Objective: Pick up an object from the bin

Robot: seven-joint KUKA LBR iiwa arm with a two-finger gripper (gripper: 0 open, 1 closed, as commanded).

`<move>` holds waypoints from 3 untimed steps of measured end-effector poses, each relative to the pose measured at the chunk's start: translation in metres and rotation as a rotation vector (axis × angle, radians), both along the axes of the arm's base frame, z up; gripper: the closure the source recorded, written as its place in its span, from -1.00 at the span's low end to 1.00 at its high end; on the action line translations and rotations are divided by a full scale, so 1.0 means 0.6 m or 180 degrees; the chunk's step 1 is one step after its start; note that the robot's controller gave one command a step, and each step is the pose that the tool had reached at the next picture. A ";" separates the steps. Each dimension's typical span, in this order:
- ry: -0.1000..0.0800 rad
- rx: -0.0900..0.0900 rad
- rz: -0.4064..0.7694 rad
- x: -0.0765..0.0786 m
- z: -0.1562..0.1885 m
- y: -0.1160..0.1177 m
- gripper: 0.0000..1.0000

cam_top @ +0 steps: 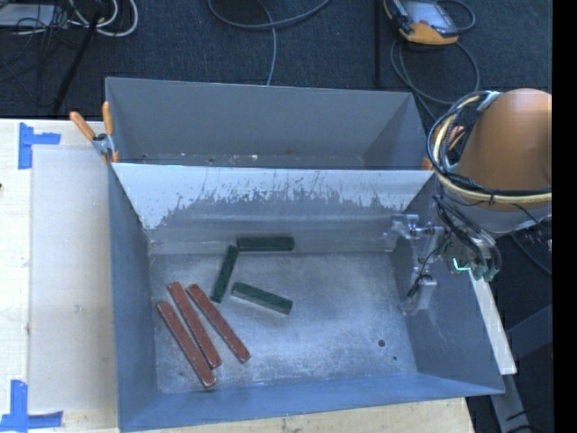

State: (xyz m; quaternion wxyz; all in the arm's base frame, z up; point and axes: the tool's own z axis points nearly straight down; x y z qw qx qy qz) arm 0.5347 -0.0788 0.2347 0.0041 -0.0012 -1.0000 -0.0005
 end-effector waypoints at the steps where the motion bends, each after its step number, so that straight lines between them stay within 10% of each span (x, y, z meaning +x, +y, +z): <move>1: 0.0002 0.0003 -0.0370 0.025 -0.283 0.233 -1.00; 2: -0.0030 0.0002 -0.0768 0.011 -0.224 0.313 -1.00; 3: -0.0026 -0.0010 -0.1480 0.026 -0.217 0.300 -1.00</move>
Offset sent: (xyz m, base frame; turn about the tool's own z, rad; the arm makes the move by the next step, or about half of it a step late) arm 0.0172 0.1351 -0.1647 0.1223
